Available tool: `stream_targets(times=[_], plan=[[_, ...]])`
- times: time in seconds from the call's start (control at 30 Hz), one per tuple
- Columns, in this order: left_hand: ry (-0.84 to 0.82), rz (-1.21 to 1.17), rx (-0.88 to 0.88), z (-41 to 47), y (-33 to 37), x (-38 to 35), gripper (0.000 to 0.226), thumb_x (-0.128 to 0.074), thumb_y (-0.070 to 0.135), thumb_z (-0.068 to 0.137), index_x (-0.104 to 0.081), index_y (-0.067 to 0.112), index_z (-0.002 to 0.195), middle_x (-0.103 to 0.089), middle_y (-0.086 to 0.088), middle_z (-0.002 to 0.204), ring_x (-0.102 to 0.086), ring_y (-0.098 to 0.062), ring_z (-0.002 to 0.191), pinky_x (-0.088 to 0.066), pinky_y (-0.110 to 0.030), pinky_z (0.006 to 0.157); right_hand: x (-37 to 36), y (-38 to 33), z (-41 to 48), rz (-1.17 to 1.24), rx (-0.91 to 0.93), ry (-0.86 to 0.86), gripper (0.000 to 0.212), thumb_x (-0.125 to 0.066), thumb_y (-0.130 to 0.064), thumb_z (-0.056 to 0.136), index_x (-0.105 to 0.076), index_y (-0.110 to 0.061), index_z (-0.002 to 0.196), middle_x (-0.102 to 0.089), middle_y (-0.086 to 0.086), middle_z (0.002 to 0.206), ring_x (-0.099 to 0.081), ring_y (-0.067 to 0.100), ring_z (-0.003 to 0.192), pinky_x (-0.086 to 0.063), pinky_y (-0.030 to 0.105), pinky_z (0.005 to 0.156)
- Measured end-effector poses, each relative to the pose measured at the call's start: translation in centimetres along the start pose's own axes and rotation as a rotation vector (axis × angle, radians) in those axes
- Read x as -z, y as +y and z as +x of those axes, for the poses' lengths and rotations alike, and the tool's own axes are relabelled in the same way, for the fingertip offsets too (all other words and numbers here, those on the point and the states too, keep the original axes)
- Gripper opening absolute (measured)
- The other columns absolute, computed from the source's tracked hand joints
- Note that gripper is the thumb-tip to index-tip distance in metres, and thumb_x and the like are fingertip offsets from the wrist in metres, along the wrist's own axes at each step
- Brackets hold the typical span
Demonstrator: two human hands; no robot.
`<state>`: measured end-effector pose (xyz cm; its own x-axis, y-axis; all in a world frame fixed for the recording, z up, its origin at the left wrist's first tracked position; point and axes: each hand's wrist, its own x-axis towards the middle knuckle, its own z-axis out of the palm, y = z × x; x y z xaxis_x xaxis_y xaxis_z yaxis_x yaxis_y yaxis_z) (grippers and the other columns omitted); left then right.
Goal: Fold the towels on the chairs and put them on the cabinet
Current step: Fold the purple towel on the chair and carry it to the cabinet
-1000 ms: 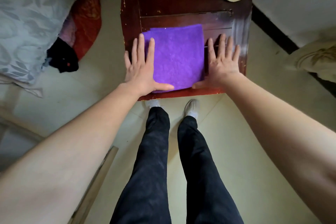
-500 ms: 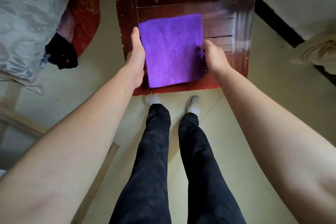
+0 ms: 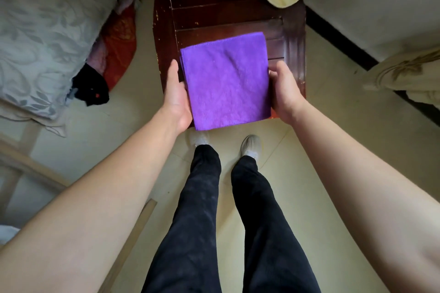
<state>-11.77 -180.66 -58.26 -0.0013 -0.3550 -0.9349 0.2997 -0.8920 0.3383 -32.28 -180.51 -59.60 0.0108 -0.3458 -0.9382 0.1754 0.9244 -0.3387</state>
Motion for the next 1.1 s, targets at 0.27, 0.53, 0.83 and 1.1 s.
stream_targets(times=[0.27,0.53,0.83,1.1], plan=[[-0.025,-0.126,-0.252,-18.5,6.7,-3.7,0.065,-0.026,0.07,0.095,-0.065,0.021,0.113,-0.075,0.0,0.1,-0.072,-0.015,0.088,-0.053,-0.033,0.074,-0.9,-8.0,-17.7,0.034,0.178,-0.062,0.032,-0.046,-0.057,0.077,-0.048,-0.027,0.088,-0.041,-0.001,0.071,-0.04,0.017,0.057,-0.048,0.026,0.059],[-0.086,-0.309,-0.518,-36.0,9.6,-2.4,0.077,-0.041,0.072,0.089,-0.056,0.009,0.13,-0.059,-0.011,0.116,-0.058,-0.029,0.115,-0.038,-0.045,0.109,-2.8,-13.5,-34.2,-0.022,0.504,-0.302,0.035,-0.042,-0.053,0.083,-0.049,-0.022,0.096,-0.039,-0.002,0.072,-0.037,0.019,0.066,-0.028,0.032,0.06],[-0.088,-0.536,-0.845,-53.3,6.7,4.0,0.067,-0.043,0.068,0.091,-0.063,0.015,0.127,-0.066,-0.01,0.127,-0.065,-0.03,0.115,-0.046,-0.048,0.102,-10.4,-13.1,-49.7,-0.082,0.734,-0.699,0.038,-0.04,-0.046,0.095,-0.065,-0.018,0.087,-0.058,0.002,0.074,-0.053,0.018,0.064,-0.036,0.028,0.06],[0.204,-0.807,-1.17,-70.1,-11.7,19.0,0.056,-0.05,0.061,0.091,-0.062,0.016,0.121,-0.062,-0.003,0.092,-0.059,-0.023,0.1,-0.041,-0.039,0.096,-23.4,3.2,-63.0,-0.345,0.653,-1.08,0.041,-0.048,-0.053,0.092,-0.071,-0.021,0.081,-0.063,0.0,0.074,-0.06,0.019,0.063,-0.043,0.027,0.063]])
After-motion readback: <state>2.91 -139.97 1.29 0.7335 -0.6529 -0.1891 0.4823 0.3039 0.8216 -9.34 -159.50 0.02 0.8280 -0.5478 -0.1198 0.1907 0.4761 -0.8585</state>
